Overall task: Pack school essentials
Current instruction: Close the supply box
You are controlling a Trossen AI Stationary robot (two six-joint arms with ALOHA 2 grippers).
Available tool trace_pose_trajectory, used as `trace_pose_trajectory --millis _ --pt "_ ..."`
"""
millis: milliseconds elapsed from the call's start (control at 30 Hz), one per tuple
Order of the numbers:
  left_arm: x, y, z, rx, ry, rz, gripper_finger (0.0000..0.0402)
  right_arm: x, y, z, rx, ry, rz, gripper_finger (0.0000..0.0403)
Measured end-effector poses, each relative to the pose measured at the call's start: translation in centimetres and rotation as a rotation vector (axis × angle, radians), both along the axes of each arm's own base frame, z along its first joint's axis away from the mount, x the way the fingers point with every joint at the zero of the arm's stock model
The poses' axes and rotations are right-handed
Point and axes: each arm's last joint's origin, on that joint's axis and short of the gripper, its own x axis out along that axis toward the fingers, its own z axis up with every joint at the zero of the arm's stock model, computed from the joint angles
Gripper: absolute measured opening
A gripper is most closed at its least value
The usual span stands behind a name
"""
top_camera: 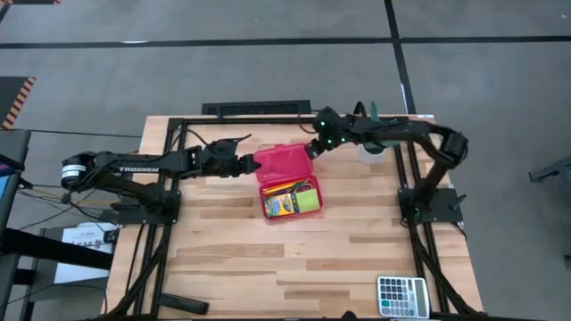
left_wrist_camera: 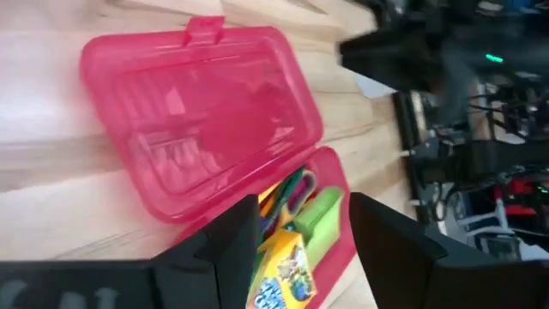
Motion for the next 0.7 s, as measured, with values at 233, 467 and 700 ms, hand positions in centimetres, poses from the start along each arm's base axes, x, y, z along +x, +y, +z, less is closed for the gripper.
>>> trace_pose_trajectory --millis 233,467,700 --pt "1.0 -2.1 -0.7 -0.044 0.008 -0.113 0.0137 0.8 -2.3 -4.0 0.118 0.044 0.008 0.0134" --pt "3.3 -4.7 -3.0 -0.049 0.040 -0.163 0.0057 1.7 -2.8 -5.6 0.142 0.067 0.015 0.0130" --pt "5.3 -6.7 -6.7 -0.124 0.089 -0.225 0.0007 1.8 -2.9 -5.9 0.147 0.075 0.014 0.0098"
